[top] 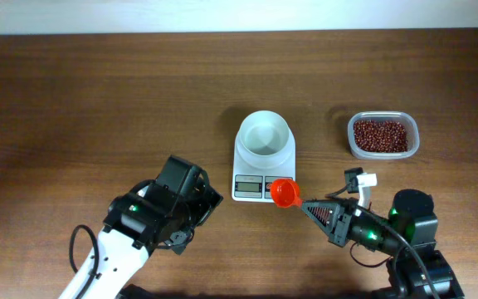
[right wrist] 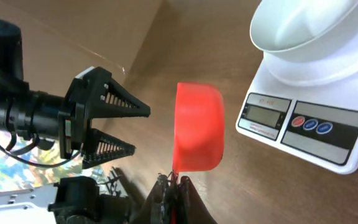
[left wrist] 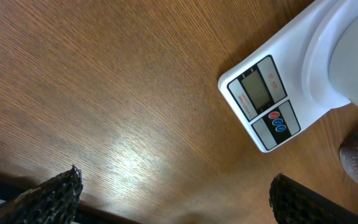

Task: Scoop and weigh 50g on scale
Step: 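Release the scoop from the left gripper and carry it right with the right gripper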

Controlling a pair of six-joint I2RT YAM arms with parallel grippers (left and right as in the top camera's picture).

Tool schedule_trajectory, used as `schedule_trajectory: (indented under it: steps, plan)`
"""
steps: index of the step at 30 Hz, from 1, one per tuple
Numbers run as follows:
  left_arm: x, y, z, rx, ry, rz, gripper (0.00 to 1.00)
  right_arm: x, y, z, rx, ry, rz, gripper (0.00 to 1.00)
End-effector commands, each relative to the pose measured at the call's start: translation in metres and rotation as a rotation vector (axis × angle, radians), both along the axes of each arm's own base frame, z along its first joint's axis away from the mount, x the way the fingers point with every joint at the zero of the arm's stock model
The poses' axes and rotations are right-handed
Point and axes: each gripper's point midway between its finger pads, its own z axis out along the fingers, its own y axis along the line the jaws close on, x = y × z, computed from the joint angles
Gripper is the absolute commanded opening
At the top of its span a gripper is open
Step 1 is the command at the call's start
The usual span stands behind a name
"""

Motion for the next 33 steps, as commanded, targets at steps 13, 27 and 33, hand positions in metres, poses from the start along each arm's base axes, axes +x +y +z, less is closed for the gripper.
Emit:
schedule_trajectory:
  steps: [13,27,33]
  plan:
    - [0.052,-0.024,0.054,0.217,-0.515,-0.819,0.00,0.025,-0.045,0.028,0.058,-0.105,-0.126,0.04]
    - [0.054,-0.023,0.055,0.223,-0.521,-0.814,0.99,0.021,-0.051,0.031,0.200,0.001,-0.056,0.04]
    - [0.053,-0.023,0.054,0.223,-0.517,-0.815,0.99,0.015,-0.032,0.027,0.211,0.042,0.031,0.04]
